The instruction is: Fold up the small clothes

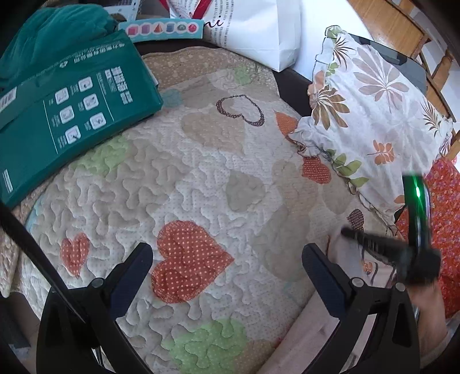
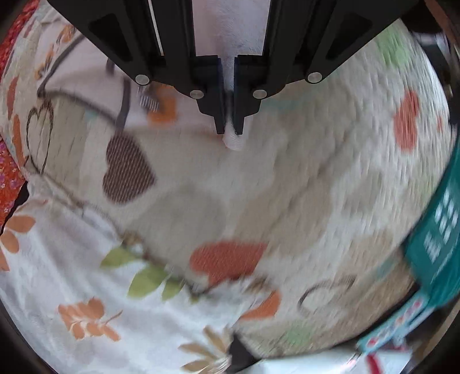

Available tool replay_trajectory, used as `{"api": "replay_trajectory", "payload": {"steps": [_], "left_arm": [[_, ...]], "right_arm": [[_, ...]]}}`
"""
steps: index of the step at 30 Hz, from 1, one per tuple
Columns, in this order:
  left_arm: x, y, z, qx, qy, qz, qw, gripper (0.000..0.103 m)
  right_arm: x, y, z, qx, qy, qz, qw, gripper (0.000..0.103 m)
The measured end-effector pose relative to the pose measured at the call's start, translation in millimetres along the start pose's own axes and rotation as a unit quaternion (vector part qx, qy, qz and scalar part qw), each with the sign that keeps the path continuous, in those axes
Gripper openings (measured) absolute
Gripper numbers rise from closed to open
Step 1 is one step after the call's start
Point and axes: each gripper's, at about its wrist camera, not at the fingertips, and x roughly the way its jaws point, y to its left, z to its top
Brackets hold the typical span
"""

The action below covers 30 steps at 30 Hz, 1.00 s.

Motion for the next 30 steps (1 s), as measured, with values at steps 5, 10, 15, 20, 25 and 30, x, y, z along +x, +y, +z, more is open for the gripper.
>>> {"api": "replay_trajectory", "payload": {"steps": [5,10,15,20,25,30], "left_arm": [[3.8,-2.8,0.6,0.013,-0.002,0.014,0.9998,0.103],[3.9,-6.9,-0.6,0.024,-0.006,0.022,0.9994,0.103],[3.9,-14.4,-4.4,0.038,-0.002,0.019,0.9991,0.103],[5.6,-27.1,-16.1,0.059,0.01,0.013,0.9981,0.103],[18.4,-47.2,-34.5,0.084,0.037,0.009,0.9957,0.103],[31.6,-68.7,-53.9,0.13,0.06,0.023,0.9894,0.103]], "right_arm": [[35.5,4.2,18.4,0.019,0.0,-0.006,1.0,0.007],[14.1,-14.7,3.0,0.053,-0.048,0.038,0.997,0.028],[-64.1,-82.8,-53.6,0.106,-0.1,0.069,0.987,0.045],[-112.6,-162.3,-146.4,0.177,-0.101,0.003,0.979,0.027],[-123.9,-214.6,-233.4,0.251,-0.083,0.017,0.964,0.024],[-95.3,-234.8,-298.1,0.291,-0.021,-0.06,0.955,0.014]]}}
